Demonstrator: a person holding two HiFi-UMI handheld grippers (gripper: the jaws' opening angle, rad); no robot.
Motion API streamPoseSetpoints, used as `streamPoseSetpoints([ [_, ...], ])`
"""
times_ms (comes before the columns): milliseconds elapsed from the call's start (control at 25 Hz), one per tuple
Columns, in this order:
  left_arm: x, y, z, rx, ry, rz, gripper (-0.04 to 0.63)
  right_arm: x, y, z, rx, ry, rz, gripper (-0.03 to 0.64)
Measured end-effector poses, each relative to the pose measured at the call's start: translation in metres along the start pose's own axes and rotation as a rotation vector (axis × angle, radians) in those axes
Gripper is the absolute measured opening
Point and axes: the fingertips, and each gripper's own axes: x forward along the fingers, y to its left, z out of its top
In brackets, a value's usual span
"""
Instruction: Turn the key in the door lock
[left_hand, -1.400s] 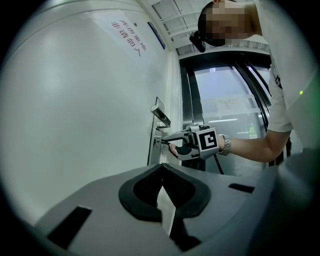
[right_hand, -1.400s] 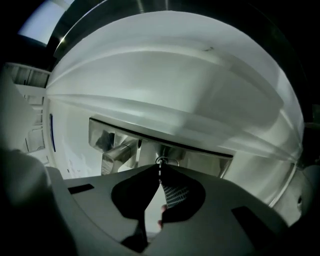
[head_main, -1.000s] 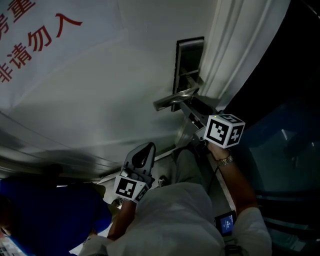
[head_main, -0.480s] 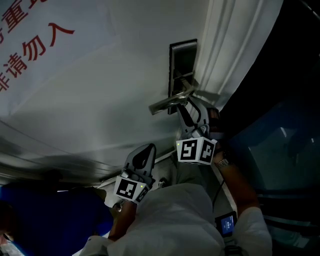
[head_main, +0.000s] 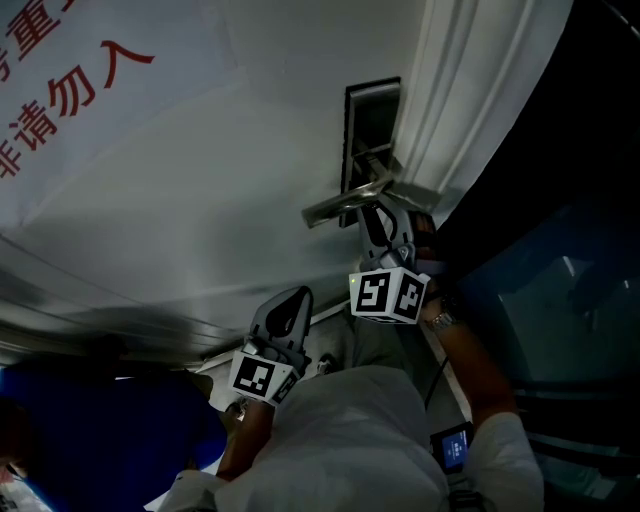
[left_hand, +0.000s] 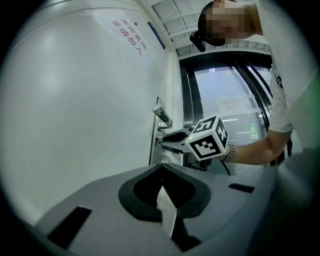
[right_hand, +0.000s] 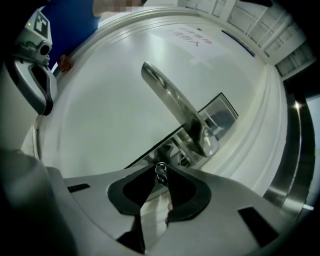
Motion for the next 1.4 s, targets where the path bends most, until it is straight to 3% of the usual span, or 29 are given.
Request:
streamPoseSetpoints([
  [160,0.0,0.001,0.0,0.016,-0.002,0.001,0.003,0.004,-0.002,-0.002,0.071,0.003,-0.004,0.015],
  [360,0.001,0.001,0.004,0.015,-0.026,-0.005,0.003,0.004,-0.005,-0.003,0.321,-0.013,0.046,0.014],
  [760,0.003,0.004,-0.002,0.009,-0.006,0.013,0.003,0.007,-0.013,-0.013,1.265,-0.057,0.273,0.014],
  [1120,0.005,0.001,0.0,-0.002,-0.016,0.005,0.004,0.009,-0.013,-0.022,1.919,-0.042,0.419,0.015],
  [1240,0.003,0.004,-0.005,0.009,0.01,0.015,0.003,0.009,-0.012,-0.024,1.991,-0.038,0.437,0.015],
  [1320,0.002,0.005,-0.006,0.012,0.014,0.018,0.003,0.01,-0.013,-0.022,1.948,-0.068,0.464,0.016],
  [1400,0.001,0.006,-0.005,0.01,0.012,0.021,0.003,0.009,-0.013,-0.019,1.84,-0.093,0.485,0.016],
])
